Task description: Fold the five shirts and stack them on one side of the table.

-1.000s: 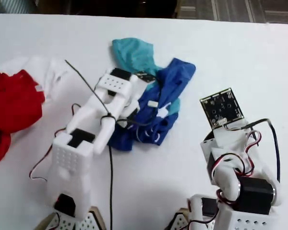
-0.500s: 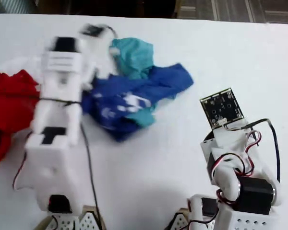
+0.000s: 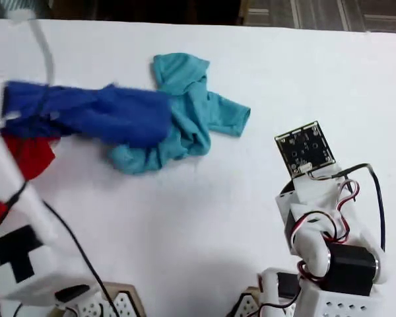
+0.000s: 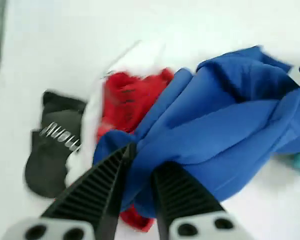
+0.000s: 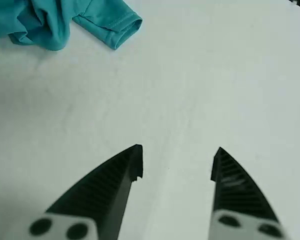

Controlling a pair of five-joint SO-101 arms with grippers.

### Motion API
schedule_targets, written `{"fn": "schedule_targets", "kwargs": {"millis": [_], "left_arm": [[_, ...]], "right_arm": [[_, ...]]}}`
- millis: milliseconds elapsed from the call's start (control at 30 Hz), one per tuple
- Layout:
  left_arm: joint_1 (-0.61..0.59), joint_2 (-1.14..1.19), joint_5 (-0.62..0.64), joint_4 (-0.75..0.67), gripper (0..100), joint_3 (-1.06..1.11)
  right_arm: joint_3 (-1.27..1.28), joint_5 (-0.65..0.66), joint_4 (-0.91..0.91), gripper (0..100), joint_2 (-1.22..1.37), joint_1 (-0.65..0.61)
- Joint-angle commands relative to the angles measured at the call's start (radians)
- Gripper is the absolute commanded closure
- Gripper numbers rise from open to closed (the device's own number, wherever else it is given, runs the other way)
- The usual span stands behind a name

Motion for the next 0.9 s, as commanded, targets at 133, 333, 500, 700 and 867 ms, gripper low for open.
{"fn": "schedule_targets", "kwargs": {"millis": [133,333,500,700,867], "left_arm": [[-0.393,0.031,-0.006,-0.344,97,-0.036],[-0.575,0.147,-0.006,-0.621,97,-0.036],[-0.621,0.267,-0.012,-0.681,97,-0.036],[-0.588,0.396,-0.012,-0.612,91,-0.038],[-0.563,0.42,-0.006,-0.588,78,-0.044]], "right_arm": [[-0.005,0.006,-0.002,76.9,0.01,0.001],[-0.005,0.003,-0.002,76.9,0.01,0.001],[-0.005,0.003,-0.002,76.9,0.01,-0.001],[-0.005,0.003,-0.002,76.9,0.01,-0.001],[-0.005,0.005,-0.001,76.9,0.01,-0.001]]}}
